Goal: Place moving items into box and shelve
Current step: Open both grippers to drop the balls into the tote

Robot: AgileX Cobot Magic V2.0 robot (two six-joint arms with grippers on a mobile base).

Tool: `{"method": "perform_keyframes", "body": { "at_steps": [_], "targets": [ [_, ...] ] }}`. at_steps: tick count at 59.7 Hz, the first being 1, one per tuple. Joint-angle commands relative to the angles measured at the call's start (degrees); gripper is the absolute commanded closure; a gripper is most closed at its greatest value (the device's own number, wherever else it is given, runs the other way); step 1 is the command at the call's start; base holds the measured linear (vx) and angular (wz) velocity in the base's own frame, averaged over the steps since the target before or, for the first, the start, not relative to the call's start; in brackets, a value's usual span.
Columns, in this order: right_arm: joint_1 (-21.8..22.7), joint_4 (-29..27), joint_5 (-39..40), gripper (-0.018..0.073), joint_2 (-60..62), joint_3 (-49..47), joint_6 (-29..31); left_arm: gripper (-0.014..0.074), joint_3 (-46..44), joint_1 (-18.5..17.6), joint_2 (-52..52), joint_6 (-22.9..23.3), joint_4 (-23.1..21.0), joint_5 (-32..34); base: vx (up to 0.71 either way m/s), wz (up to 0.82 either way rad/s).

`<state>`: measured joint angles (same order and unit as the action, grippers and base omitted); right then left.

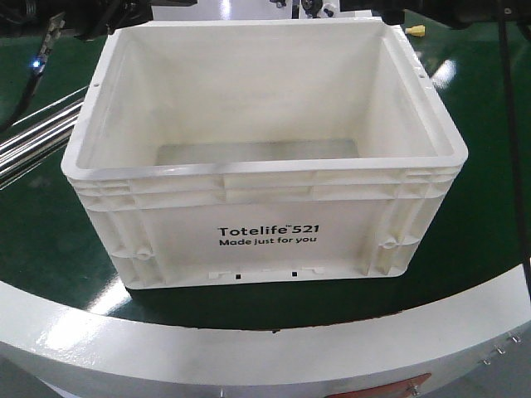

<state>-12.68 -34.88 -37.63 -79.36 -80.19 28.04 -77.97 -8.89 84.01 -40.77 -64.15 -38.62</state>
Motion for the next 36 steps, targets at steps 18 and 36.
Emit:
{"method": "perform_keyframes", "body": {
  "at_steps": [18,36],
  "targets": [
    [0.1,34.0,-11.4,0.0004,-0.8,-12.7,-29.4,0.0017,-9.0,-0.3,-2.2,26.6,25.5,2.8,0.00,0.00],
    [0.1,33.6,-36.3,0.0008,-12.8,-34.9,-33.8,0.0021,-19.6,-0.3,-0.4,44.0,50.9,-11.6,0.00,0.00]
  ]
}}
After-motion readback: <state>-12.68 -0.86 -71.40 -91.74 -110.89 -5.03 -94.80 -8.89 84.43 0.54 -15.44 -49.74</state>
